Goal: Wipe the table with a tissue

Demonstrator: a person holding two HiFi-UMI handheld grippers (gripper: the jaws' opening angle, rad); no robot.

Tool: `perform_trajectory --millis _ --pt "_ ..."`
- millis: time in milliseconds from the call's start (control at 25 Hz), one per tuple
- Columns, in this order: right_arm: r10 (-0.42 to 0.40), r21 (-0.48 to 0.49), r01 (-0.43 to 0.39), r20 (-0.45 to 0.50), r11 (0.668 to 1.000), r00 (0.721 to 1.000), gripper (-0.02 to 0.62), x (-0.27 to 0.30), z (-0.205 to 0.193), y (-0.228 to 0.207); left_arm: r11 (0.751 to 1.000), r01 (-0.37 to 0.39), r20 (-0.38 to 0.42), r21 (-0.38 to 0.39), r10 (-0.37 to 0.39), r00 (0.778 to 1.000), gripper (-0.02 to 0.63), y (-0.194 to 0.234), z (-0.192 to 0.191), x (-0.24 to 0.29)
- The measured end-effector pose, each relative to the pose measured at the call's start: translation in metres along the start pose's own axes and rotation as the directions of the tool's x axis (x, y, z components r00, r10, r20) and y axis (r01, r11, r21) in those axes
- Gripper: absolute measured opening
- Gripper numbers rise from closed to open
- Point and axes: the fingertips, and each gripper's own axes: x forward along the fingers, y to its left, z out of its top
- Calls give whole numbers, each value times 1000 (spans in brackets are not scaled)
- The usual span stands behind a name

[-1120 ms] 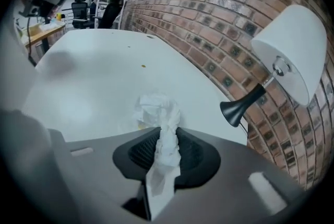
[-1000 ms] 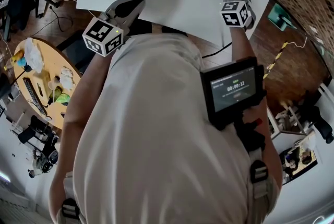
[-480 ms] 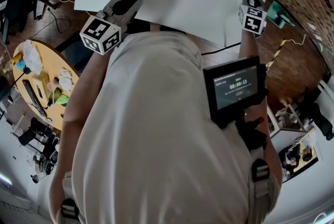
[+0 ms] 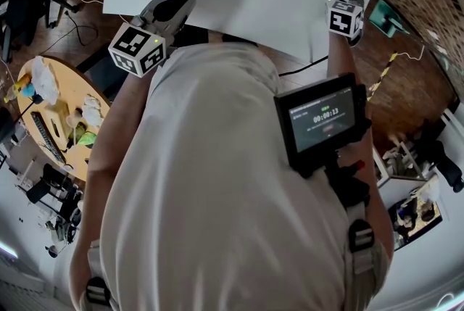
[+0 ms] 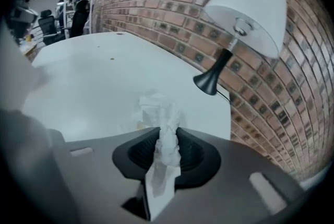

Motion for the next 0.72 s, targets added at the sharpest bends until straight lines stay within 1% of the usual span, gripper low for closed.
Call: perform_trajectory --millis 120,240,320,400,480,520,600,640,720 --pt "78 -129 -71 48 989 996 86 -3 25 51 1000 -3 2 -5 3 1000 6 4 -3 -4" --pt "176 -248 -151 85 957 981 86 -11 44 110 1000 -9 4 -12 9 1000 6 11 -7 -10" --pt "246 -328 -201 102 923 964 86 -21 52 143 1000 -12 5 -17 12 1000 6 13 -8 -11" --pt "327 -407 -260 104 876 939 86 -32 55 170 1000 -11 5 -20 11 1000 6 13 -7 -10" --pt "394 -466 -310 93 829 914 87 -40 53 187 1000 -5 4 -19 5 1000 6 13 -6 -8" --pt "413 -480 -326 86 815 907 87 -42 49 191 1000 -1 4 -16 1 1000 6 13 -6 -6" --pt "421 -485 -337 74 807 904 89 -44 39 188 1000 7 5 -12 -7 1000 6 16 -6 -6" --pt "413 -482 -333 69 811 908 89 -45 33 182 1000 8 5 -12 -8 1000 6 17 -7 -6" --pt "381 -462 -313 59 830 923 89 -45 18 163 1000 8 7 -16 -8 1000 6 19 -7 -7"
